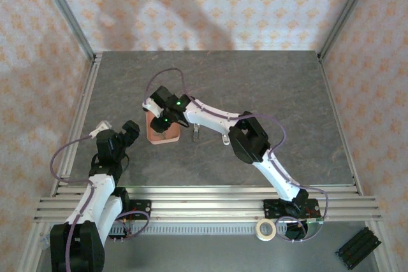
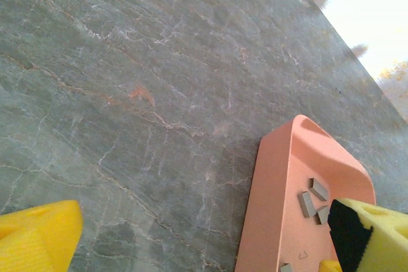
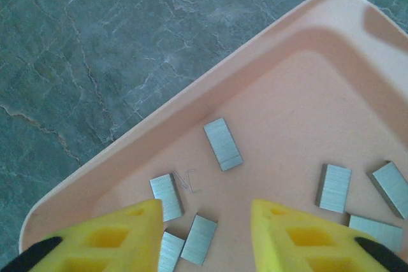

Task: Load the staples into the stapler

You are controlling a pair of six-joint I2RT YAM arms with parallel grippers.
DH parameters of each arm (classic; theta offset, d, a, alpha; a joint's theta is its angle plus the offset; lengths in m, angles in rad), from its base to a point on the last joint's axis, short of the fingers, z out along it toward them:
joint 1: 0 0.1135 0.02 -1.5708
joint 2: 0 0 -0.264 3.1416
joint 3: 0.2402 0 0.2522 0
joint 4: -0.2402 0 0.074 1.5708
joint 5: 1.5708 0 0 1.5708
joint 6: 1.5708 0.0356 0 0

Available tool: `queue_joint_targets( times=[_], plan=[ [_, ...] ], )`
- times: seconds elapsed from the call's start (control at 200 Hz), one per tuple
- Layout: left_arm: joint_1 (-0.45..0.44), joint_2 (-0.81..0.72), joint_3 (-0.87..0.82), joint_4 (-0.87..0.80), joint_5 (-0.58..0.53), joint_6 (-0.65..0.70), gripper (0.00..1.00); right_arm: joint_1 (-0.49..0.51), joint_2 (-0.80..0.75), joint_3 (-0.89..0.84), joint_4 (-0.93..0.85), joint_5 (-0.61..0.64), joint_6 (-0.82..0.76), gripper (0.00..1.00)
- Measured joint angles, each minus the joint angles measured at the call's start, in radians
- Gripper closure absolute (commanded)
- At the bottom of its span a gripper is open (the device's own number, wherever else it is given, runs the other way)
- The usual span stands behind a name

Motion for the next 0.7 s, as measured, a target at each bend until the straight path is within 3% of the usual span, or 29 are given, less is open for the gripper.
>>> queue_joint_targets(
  times=[0.335, 0.701],
  plan=[
    [0.000, 0.000, 0.001, -0.023, -0.001, 0.018, 0.00, -0.013, 0.113, 0.130, 0.000, -0.027, -0.033, 0.47],
    [0.000, 0.014, 0.002, -0.021, -0.001, 0.022, 0.00, -0.017, 0.176, 0.167, -0.005, -0.041, -0.096, 0.53]
  ],
)
